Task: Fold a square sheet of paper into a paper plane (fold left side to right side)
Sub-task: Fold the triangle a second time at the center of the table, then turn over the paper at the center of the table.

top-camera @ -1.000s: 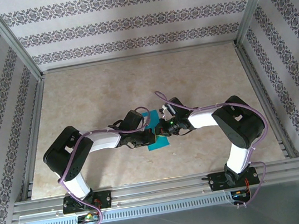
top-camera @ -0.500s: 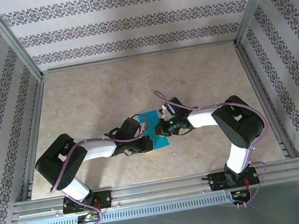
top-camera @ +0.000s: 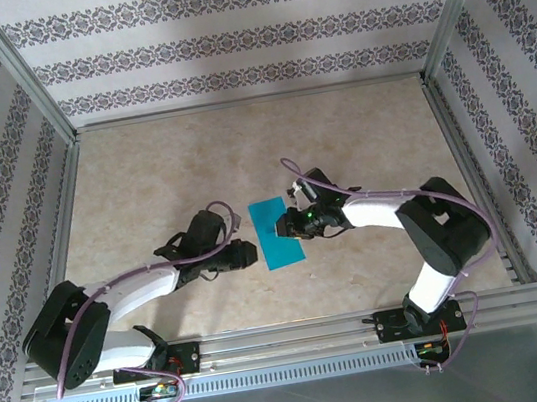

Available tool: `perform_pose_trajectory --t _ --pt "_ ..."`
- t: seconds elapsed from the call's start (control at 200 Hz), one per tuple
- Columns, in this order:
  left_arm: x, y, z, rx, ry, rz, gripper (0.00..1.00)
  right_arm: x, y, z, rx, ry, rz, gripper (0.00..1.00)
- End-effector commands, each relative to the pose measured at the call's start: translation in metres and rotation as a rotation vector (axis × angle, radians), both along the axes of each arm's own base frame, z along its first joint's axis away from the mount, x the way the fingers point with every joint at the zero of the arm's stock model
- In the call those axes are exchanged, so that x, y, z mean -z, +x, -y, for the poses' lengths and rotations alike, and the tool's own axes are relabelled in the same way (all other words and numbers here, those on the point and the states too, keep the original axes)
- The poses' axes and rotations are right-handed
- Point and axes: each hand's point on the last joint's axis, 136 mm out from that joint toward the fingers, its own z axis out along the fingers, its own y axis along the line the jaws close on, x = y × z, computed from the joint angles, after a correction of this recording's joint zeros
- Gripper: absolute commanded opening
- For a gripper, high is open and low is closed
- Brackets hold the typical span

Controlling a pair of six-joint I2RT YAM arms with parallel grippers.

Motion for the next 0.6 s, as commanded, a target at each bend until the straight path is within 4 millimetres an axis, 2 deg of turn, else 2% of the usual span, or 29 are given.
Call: perform_pose_trajectory --t 0.0,0.15,0.365,0.435,0.595 --pt "-0.015 0.03 -0.004 -0.058 -0.038 0.073 0.34 -0.034 0.02 0.01 0.032 -0.005 0.141 0.46" --pt "-0.013 0.05 0.008 -0.071 -0.097 0.082 0.39 -0.044 0.028 0.032 0.07 -0.004 0.196 0.66" --pt "0.005 0.066 0.027 -0.034 -0.116 0.039 0.39 -0.052 0.03 0.057 0.138 0.045 0.222 0.92" --pt "0.009 0.071 0.031 -0.032 -0.117 0.029 0.38 -0.052 0.029 0.06 0.145 0.058 0.221 0.96" --pt "0.019 0.077 0.037 -0.025 -0.115 0.008 0.32 -0.049 0.025 0.067 0.158 0.059 0.207 0.97"
